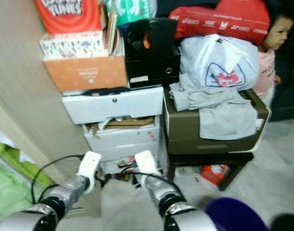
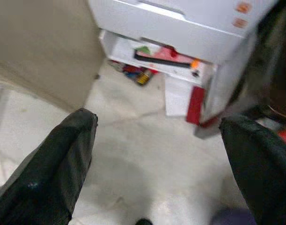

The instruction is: Clean up the room

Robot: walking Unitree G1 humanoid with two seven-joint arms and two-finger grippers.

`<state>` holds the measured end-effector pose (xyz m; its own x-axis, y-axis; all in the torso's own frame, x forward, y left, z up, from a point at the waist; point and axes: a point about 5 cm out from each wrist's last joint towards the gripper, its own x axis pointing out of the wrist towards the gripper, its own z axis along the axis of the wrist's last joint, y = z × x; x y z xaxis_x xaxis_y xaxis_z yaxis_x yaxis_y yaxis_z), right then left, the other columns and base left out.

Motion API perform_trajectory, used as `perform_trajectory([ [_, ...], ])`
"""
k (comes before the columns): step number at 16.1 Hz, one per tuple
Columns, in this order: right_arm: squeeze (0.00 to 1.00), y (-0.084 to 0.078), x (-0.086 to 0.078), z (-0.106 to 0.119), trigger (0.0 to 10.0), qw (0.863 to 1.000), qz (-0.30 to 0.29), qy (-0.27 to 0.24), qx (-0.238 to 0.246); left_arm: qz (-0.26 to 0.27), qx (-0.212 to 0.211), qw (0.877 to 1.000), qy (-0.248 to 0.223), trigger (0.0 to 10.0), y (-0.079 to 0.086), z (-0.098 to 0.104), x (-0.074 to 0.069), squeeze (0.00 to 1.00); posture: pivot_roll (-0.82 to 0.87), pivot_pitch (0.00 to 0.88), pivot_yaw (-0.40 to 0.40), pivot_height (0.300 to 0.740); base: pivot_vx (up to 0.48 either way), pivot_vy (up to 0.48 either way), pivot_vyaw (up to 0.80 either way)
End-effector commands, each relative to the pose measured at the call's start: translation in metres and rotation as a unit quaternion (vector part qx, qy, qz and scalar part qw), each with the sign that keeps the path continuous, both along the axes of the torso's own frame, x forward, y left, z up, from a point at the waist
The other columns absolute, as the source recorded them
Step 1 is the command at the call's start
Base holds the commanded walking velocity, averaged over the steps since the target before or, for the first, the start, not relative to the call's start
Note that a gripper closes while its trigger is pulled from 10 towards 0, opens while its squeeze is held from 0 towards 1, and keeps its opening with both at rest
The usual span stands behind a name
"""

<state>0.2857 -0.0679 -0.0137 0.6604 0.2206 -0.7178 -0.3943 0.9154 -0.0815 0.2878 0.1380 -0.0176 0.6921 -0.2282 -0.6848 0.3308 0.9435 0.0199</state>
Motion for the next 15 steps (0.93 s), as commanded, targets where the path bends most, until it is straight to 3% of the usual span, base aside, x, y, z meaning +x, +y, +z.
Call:
perform_trajectory([
  [1,0.00,-0.0039,0.0020,0.0010,10.0,1.000,-0.005,-0.002,-0.002,-0.009,-0.003,1.000,0.002,10.0,-0.0048,-0.0010,-0.0012,0.00,-0.12,0.000,0.052,0.740,0.000,0.000,0.64],
  [7,0.00,-0.0029,0.0013,0.0005,10.0,1.000,-0.004,-0.002,0.000,-0.009,-0.002,1.000,0.004,10.0,-0.0045,-0.0023,-0.0027,0.00,-0.12,0.000,0.052,0.740,0.000,0.000,0.68],
  [10,0.00,-0.0028,0.0016,0.0008,10.0,1.000,-0.005,-0.002,0.000,-0.007,-0.002,1.000,0.004,10.0,-0.0044,-0.0023,-0.0027,0.00,-0.11,0.000,0.051,0.740,0.000,0.000,0.00],
  [15,0.00,-0.0016,0.0013,0.0008,10.0,1.000,0.000,-0.003,-0.001,-0.009,-0.001,1.000,0.005,10.0,-0.0043,-0.0024,-0.0028,0.00,-0.11,0.000,0.051,0.740,0.000,0.000,0.80],
])
